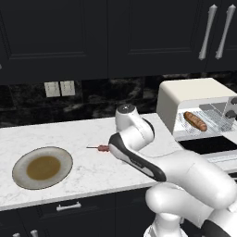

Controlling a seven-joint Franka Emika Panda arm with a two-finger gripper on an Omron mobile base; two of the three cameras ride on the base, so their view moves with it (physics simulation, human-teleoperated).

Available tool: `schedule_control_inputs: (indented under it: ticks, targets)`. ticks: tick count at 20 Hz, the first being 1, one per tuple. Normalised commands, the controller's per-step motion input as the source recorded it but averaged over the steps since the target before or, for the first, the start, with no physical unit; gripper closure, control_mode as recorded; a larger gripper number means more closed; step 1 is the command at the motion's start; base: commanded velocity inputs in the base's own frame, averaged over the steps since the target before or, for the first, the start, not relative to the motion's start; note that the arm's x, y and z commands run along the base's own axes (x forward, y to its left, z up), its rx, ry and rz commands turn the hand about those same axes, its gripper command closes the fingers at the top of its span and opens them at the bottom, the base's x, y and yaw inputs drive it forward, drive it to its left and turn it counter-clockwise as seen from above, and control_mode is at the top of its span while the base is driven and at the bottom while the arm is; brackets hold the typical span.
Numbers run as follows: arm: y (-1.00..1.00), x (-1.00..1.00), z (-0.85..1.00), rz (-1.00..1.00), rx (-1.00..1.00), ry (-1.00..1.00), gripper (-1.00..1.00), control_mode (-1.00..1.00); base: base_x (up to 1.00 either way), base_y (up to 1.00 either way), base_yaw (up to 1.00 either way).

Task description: Pick up the kebab skewer and baguette bread, and place them inside the toaster oven. Close the toaster oven door and start by setting the timer.

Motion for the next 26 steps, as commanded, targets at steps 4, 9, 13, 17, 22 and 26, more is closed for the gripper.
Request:
schedule_control_inputs:
  ticks: [4,9,13,17,22,26]
  targets:
    - [-1.00,-0.09,0.35,-0.41,0.00,0.00,1.00,-1.00,0.00,0.00,0.00]
    - [-1.00,-0.04,0.29,-0.41,0.02,0.00,1.00,-1.00,0.00,0.00,0.00]
    - [-1.00,-0.07,0.28,-0.37,0.06,0.00,1.00,-1.00,0.00,0.00,0.00]
    - [-1.00,0.00,0.30,-0.34,0.06,0.00,1.00,-1.00,0.00,0.00,0.00]
    - [-1.00,0.00,0.23,-0.31,0.08,0.00,1.00,-1.00,0.00,0.00,0.00]
    - [-1.00,0.00,0.10,-0.25,0.08,0.00,1.00,-1.00,0.00,0.00,0.00]
